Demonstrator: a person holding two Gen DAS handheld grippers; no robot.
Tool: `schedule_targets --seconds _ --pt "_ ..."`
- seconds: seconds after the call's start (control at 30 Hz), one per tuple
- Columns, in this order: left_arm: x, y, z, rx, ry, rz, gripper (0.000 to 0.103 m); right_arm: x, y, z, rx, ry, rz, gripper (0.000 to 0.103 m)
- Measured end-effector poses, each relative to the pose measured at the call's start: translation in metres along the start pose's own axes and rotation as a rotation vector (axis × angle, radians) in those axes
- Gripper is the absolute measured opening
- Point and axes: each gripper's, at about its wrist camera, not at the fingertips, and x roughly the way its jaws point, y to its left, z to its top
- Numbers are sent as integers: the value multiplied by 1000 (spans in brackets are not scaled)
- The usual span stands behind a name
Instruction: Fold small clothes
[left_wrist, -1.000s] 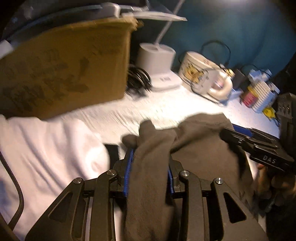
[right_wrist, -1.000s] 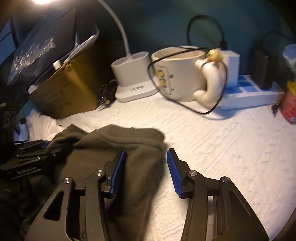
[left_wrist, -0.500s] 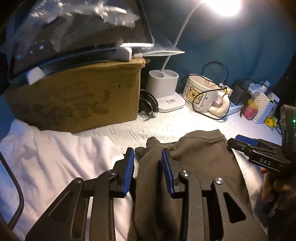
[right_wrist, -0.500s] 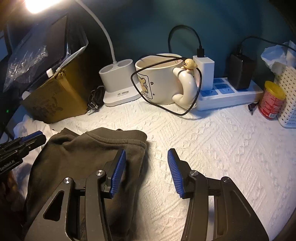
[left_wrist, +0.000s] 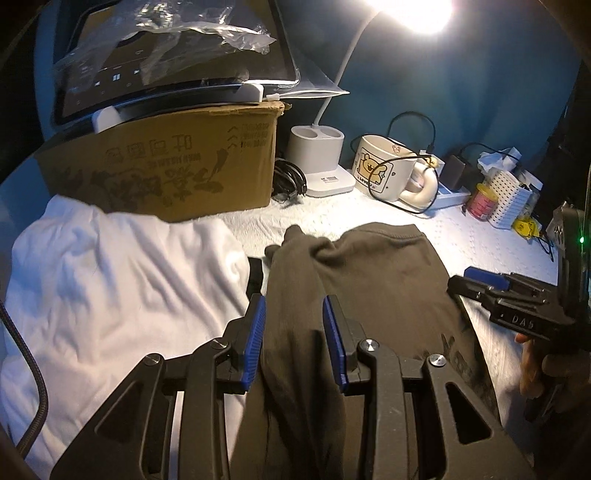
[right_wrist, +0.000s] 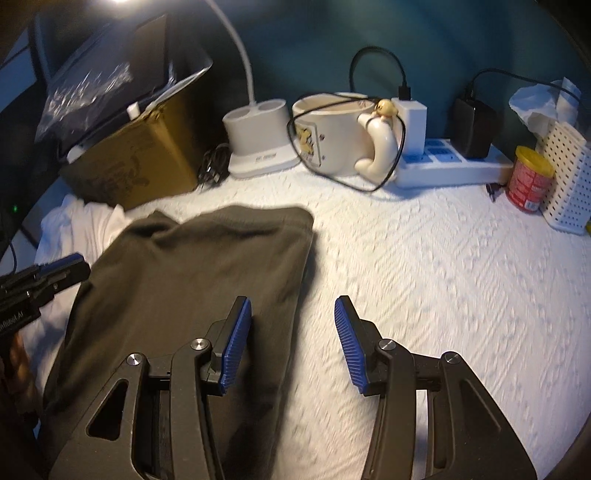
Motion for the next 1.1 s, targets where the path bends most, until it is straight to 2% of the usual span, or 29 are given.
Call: schedule_targets --seconds 0.4,0.47,0.53,0.7,0.9,1.1 --pt "-19 -3 -35 2 16 -18 32 -20 14 -54 32 63 102 49" --pt "-22 -2 -38 -3 15 -20 32 -25 14 -61 37 62 112 40" --pt "-24 -3 -42 -5 15 -21 32 -31 13 -69 47 64 121 26" --pt "-32 -8 -50 4 4 -31 32 -42 20 -85 42 52 122 14" --pt "-44 -13 -59 21 -6 -34 32 -52 27 -96 35 37 114 11" --pt "-55 -20 -72 74 0 -32 32 -61 19 -110 116 52 133 12"
